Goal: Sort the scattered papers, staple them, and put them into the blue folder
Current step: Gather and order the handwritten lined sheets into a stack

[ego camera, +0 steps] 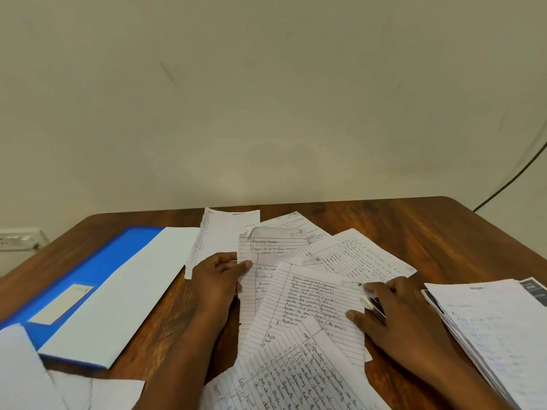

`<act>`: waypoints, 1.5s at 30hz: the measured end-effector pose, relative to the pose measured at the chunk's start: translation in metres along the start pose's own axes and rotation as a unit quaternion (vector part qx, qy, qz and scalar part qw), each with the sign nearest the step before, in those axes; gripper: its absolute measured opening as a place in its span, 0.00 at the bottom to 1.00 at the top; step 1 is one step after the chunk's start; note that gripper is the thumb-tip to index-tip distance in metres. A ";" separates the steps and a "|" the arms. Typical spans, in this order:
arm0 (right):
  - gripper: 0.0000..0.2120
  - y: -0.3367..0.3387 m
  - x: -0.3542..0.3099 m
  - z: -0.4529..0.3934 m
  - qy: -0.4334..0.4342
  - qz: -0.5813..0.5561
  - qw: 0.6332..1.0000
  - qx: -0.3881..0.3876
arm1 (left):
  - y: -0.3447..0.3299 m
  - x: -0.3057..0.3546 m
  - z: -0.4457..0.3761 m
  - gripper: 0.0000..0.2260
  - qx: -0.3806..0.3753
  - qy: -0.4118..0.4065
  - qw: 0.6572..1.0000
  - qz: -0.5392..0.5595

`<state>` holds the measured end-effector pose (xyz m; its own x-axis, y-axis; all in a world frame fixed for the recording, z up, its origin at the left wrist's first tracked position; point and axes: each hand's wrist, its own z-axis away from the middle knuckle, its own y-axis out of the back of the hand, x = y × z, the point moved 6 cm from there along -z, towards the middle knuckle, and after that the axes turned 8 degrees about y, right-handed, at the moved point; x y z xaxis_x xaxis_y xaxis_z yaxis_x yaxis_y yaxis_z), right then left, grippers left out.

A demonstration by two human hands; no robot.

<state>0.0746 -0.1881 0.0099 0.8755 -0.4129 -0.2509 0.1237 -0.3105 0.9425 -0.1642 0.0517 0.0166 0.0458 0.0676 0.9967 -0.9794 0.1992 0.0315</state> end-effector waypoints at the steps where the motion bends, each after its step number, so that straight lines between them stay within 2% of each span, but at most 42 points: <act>1: 0.48 0.000 0.000 0.000 -0.001 0.001 1.000 -0.001 | 0.001 0.001 0.000 0.11 -0.002 0.006 1.000 0.012; 6: 0.43 0.000 -0.001 -0.001 0.001 0.008 1.000 -0.005 | 0.008 0.001 -0.005 0.11 -0.006 0.053 0.995 0.084; 12: 0.43 0.001 -0.001 0.000 0.003 0.007 1.000 0.002 | 0.017 0.010 -0.003 0.05 0.023 0.058 0.989 0.133; 16: 0.38 0.001 -0.003 0.000 0.007 0.002 1.000 0.005 | 0.033 0.031 -0.005 0.07 0.074 -0.013 0.987 0.140; 20: 0.37 0.002 -0.003 0.000 0.009 0.008 1.000 0.013 | 0.048 0.054 -0.002 0.04 0.083 -0.080 0.981 0.153; 31: 0.45 0.006 -0.006 0.000 -0.012 0.012 1.000 0.003 | 0.064 0.128 0.042 0.05 0.059 -0.222 0.960 0.157; 40: 0.50 0.006 -0.005 0.000 -0.018 0.012 1.000 -0.004 | 0.086 0.169 0.078 0.06 0.087 -0.292 0.930 0.208; 45: 0.47 0.008 -0.007 0.001 -0.018 0.009 1.000 -0.003 | 0.102 0.182 0.087 0.06 0.123 -0.313 0.907 0.252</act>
<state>0.0693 -0.1887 0.0188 0.8598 -0.4497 -0.2420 0.1114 -0.2975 0.9482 -0.2731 -0.0006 0.2076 -0.4660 -0.4939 0.7341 -0.8625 0.0683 -0.5015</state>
